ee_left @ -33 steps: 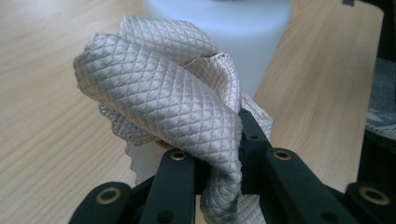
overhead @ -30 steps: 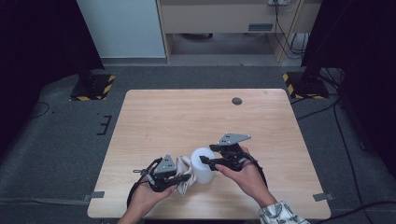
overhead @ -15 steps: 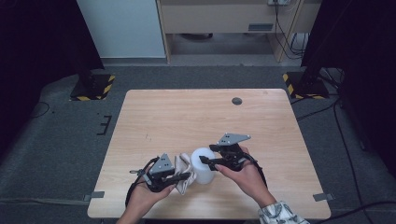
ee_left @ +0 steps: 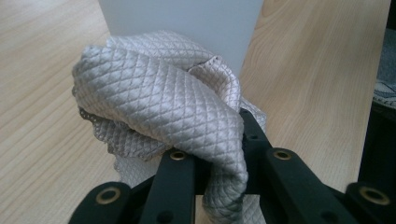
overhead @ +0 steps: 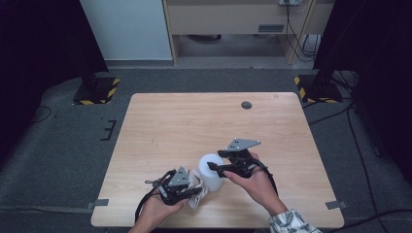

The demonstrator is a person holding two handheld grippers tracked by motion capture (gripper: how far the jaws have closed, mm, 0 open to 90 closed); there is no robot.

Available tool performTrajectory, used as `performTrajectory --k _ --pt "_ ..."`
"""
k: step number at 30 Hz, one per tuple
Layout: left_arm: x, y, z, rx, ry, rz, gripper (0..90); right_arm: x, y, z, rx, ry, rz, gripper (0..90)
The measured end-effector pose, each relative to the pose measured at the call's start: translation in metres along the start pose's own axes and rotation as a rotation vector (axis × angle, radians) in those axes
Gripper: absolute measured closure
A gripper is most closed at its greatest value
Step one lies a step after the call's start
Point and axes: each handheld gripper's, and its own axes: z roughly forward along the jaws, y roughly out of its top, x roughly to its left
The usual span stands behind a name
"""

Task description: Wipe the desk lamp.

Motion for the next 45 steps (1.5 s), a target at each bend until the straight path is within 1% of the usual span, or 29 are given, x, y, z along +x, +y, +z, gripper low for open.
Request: performTrajectory --k 2,3,4,5,6,8,10,11,12,14,17,18,19,22,23,25,27,31,33,34,35,36,37,39,41,42,43,44,45 --pt "-0.003 0.002 -0.003 -0.019 -0.008 0.001 79.0 0.0 0.0 0.0 -0.001 0.0 0.001 38.3" --pt "-0.003 0.002 -0.003 -0.019 -0.008 0.001 79.0 0.0 0.0 0.0 -0.001 0.0 0.001 38.3" --pt "-0.007 0.005 -0.005 -0.042 -0.018 0.004 79.0 0.0 0.0 0.0 -0.002 0.0 0.0 38.4" --pt "-0.007 0.005 -0.005 -0.042 -0.018 0.004 79.0 0.0 0.0 0.0 -0.002 0.0 0.0 38.4" --pt "-0.011 0.009 -0.006 -0.065 -0.029 0.002 79.0 0.0 0.0 0.0 -0.001 0.0 0.0 38.4" --pt "-0.015 0.013 -0.007 -0.086 -0.046 0.001 79.0 0.0 0.0 0.0 -0.001 -0.001 -0.001 38.4" --pt "-0.02 0.017 -0.008 -0.104 -0.055 0.011 79.0 0.0 0.0 0.0 0.0 -0.003 -0.003 38.4" --pt "-0.02 0.017 -0.008 -0.104 -0.055 0.011 79.0 0.0 0.0 0.0 0.0 -0.003 -0.003 38.4" --pt "-0.023 0.023 -0.009 -0.117 -0.06 0.023 79.0 0.0 0.0 0.0 0.0 -0.002 -0.002 38.4" --pt "-0.023 0.027 -0.01 -0.136 -0.064 0.021 79.1 0.0 0.0 0.0 -0.002 -0.003 0.0 38.4" --pt "-0.023 0.027 -0.009 -0.131 -0.063 0.026 79.2 0.0 0.0 0.0 0.0 -0.003 0.0 38.4" --pt "-0.022 0.025 -0.005 -0.117 -0.064 0.028 79.2 0.0 0.001 0.0 0.001 -0.002 -0.004 38.4" --pt "-0.022 0.025 -0.005 -0.117 -0.064 0.028 79.2 0.0 0.001 0.0 0.001 -0.002 -0.004 38.4" --pt "-0.016 0.014 0.006 -0.071 -0.073 0.018 79.2 0.0 0.001 0.001 -0.001 -0.003 -0.004 38.4" --pt "-0.016 0.014 0.006 -0.071 -0.073 0.018 79.2 0.0 0.001 0.001 0.001 -0.003 -0.004 38.4" --pt "-0.014 0.011 0.01 -0.042 -0.071 0.019 79.2 0.0 0.001 0.001 0.003 -0.005 -0.008 38.5" --pt "-0.014 0.01 0.011 -0.036 -0.07 0.019 79.2 0.001 0.001 0.001 0.004 -0.005 -0.01 38.5" --pt "-0.015 0.012 0.008 -0.051 -0.069 0.021 79.2 0.0 0.001 0.001 0.002 -0.005 -0.012 38.5" --pt "-0.016 0.015 0.002 -0.08 -0.071 0.019 79.2 0.001 0.001 0.001 0.004 -0.004 -0.01 38.5" --pt "-0.015 0.018 -0.005 -0.104 -0.066 0.02 79.2 0.0 0.001 0.001 0.004 -0.004 -0.011 38.5" --pt "-0.015 0.018 -0.005 -0.104 -0.066 0.02 79.2 0.0 0.001 0.001 0.004 -0.004 -0.011 38.5" --pt "-0.013 0.019 -0.011 -0.117 -0.058 0.019 79.2 0.001 0.002 0.001 0.004 -0.005 -0.009 38.5" --pt "-0.013 0.019 -0.011 -0.117 -0.058 0.019 79.2 0.001 0.002 0.001 0.004 -0.005 -0.009 38.5" --pt "-0.007 0.018 -0.014 -0.115 -0.049 0.015 79.2 0.001 0.002 0.001 0.004 -0.007 -0.012 38.5" --pt "-0.004 0.014 -0.014 -0.104 -0.044 0.006 79.1 0.001 0.002 0.001 0.004 -0.007 -0.011 38.5" --pt "-0.002 0.012 -0.012 -0.094 -0.045 -0.006 79.2 0.001 0.002 0.001 0.005 -0.007 -0.012 38.5" --pt "-0.002 0.012 -0.012 -0.094 -0.045 -0.006 79.1 0.001 0.002 0.001 0.005 -0.007 -0.012 38.5" --pt "-0.001 0.008 -0.007 -0.069 -0.053 -0.011 79.1 0.001 0.002 0.001 0.005 -0.006 -0.014 38.5" --pt "0.0 0.007 -0.004 -0.053 -0.055 -0.007 78.9 0.001 0.002 0.001 0.005 -0.006 -0.014 38.5"
